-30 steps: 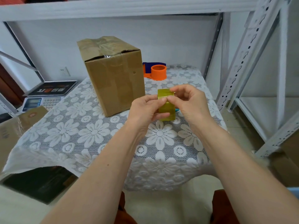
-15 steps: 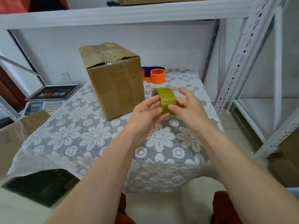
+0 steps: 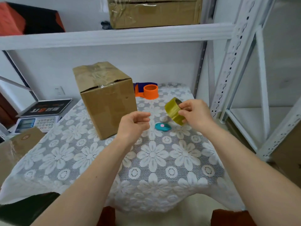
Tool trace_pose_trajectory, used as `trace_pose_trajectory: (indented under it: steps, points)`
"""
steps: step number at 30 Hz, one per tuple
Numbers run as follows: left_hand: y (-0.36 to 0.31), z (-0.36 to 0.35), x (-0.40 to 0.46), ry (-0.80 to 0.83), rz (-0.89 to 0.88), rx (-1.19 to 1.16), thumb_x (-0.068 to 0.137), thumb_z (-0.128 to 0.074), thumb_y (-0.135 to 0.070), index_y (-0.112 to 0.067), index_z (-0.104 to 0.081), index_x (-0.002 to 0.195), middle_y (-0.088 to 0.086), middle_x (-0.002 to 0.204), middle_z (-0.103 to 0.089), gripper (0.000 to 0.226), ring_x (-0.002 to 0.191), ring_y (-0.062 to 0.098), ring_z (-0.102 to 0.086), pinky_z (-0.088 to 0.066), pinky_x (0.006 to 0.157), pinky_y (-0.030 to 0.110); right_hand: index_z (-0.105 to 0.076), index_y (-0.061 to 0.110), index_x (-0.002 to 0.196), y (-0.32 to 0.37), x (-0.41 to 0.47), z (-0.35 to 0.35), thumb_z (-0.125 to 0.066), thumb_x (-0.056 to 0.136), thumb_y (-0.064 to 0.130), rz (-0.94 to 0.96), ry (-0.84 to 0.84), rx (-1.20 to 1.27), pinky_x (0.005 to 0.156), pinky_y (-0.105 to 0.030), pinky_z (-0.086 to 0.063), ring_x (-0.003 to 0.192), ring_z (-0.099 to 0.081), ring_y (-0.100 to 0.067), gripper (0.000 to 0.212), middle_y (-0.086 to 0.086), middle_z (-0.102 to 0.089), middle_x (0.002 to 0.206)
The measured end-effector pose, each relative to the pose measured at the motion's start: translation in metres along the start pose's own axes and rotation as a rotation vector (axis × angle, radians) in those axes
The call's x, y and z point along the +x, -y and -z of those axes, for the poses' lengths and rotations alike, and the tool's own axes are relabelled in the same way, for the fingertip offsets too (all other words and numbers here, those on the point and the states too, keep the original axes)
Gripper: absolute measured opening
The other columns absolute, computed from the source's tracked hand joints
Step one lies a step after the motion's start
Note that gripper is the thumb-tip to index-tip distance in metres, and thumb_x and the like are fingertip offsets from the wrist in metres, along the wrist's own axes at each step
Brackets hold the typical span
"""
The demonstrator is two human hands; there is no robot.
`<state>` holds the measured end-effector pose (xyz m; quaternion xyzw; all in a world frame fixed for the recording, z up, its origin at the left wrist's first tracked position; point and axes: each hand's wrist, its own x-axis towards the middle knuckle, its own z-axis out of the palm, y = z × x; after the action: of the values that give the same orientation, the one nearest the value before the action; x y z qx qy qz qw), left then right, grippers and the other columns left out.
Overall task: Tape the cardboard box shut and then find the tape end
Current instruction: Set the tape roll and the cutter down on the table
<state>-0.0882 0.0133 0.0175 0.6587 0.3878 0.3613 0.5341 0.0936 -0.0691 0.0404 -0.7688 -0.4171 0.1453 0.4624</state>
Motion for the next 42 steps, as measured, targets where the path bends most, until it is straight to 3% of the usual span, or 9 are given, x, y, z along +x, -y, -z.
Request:
trace_pose_trajectory:
  steps: [8, 11, 14, 21, 26, 29, 33, 38, 42]
  points:
    - [0.001, -0.027, 0.054, 0.048, -0.003, 0.160, 0.093, -0.054, 0.002, -0.020, -0.066, 0.104, -0.001, 0.099, -0.067, 0.028, 0.096, 0.012, -0.063, -0.051, 0.078, 0.016, -0.066, 0.015, 0.118, -0.023, 0.091, -0.027, -0.053, 0.090, 0.001, 0.115, -0.107, -0.398, 0.090, -0.044, -0.050, 0.105, -0.060, -0.032, 0.034, -0.013, -0.067, 0.114]
    - [0.009, -0.034, 0.076, 0.060, -0.007, 0.227, 0.097, -0.046, -0.001, -0.019, -0.058, 0.123, -0.002, 0.111, -0.064, 0.034, 0.103, 0.009, -0.059, -0.045, 0.074, 0.011, -0.066, 0.007, 0.113, -0.033, 0.124, -0.036, -0.050, 0.084, -0.007, 0.129, -0.089, -0.497, 0.085, -0.045, -0.050, 0.101, -0.059, -0.037, 0.035, -0.019, -0.066, 0.111]
    - [0.017, -0.040, 0.094, 0.070, 0.017, 0.239, 0.099, -0.042, -0.002, -0.019, -0.050, 0.133, -0.003, 0.120, -0.059, 0.039, 0.111, 0.009, -0.053, -0.042, 0.087, 0.017, -0.064, 0.005, 0.113, -0.041, 0.153, -0.043, -0.047, 0.082, -0.010, 0.128, -0.052, -0.531, 0.079, -0.040, -0.049, 0.100, -0.059, -0.038, 0.038, -0.021, -0.065, 0.111]
    - [0.036, -0.044, 0.104, 0.111, 0.071, 0.286, 0.099, -0.042, -0.006, -0.018, -0.044, 0.138, -0.002, 0.133, -0.054, 0.041, 0.123, 0.010, -0.048, -0.036, 0.099, 0.020, -0.064, 0.001, 0.109, -0.052, 0.182, -0.056, -0.048, 0.082, -0.015, 0.177, -0.037, -0.604, 0.078, -0.040, -0.048, 0.097, -0.059, -0.034, 0.035, -0.019, -0.065, 0.107]
    - [0.039, -0.043, 0.096, 0.077, 0.057, 0.273, 0.100, -0.039, -0.003, -0.015, -0.046, 0.137, -0.003, 0.132, -0.056, 0.039, 0.116, 0.006, -0.050, -0.037, 0.088, 0.010, -0.062, 0.006, 0.115, -0.039, 0.161, -0.051, -0.058, 0.086, -0.003, 0.306, -0.008, -0.660, 0.081, -0.035, -0.043, 0.108, -0.055, -0.032, 0.031, -0.015, -0.060, 0.119]
    - [0.040, -0.043, 0.094, 0.046, 0.071, 0.259, 0.100, -0.038, -0.001, -0.016, -0.048, 0.135, -0.003, 0.129, -0.058, 0.039, 0.118, 0.016, -0.054, -0.046, 0.096, 0.025, -0.066, 0.011, 0.112, -0.021, 0.131, -0.052, -0.061, 0.089, 0.008, 0.283, 0.234, -0.568, 0.081, -0.029, -0.048, 0.098, -0.060, -0.020, 0.024, -0.007, -0.065, 0.115]
    - [0.038, -0.043, 0.091, 0.037, 0.091, 0.283, 0.098, -0.036, 0.002, -0.015, -0.049, 0.134, 0.000, 0.130, -0.058, 0.041, 0.121, 0.015, -0.052, -0.042, 0.100, 0.027, -0.072, 0.014, 0.098, -0.001, 0.095, -0.054, -0.074, 0.080, 0.020, 0.250, 0.670, -0.543, 0.076, -0.025, -0.049, 0.089, -0.061, -0.013, 0.019, 0.000, -0.070, 0.101]
    - [0.034, -0.040, 0.087, 0.050, 0.116, 0.288, 0.096, -0.033, 0.006, -0.013, -0.047, 0.135, 0.004, 0.134, -0.056, 0.046, 0.126, 0.019, -0.049, -0.039, 0.099, 0.027, -0.060, 0.015, 0.111, 0.005, 0.067, -0.058, -0.082, 0.069, 0.038, 0.234, 0.745, -0.679, 0.075, -0.028, -0.046, 0.091, -0.054, -0.016, 0.052, 0.004, -0.054, 0.097]
    - [0.035, -0.037, 0.081, 0.045, 0.091, 0.293, 0.096, -0.035, 0.006, -0.011, -0.048, 0.134, 0.005, 0.132, -0.057, 0.044, 0.121, 0.016, -0.051, -0.040, 0.096, 0.025, -0.061, 0.015, 0.109, 0.004, 0.060, -0.058, -0.080, 0.073, 0.031, 0.242, 0.764, -0.686, 0.075, -0.027, -0.047, 0.090, -0.053, -0.017, 0.043, 0.004, -0.053, 0.096]
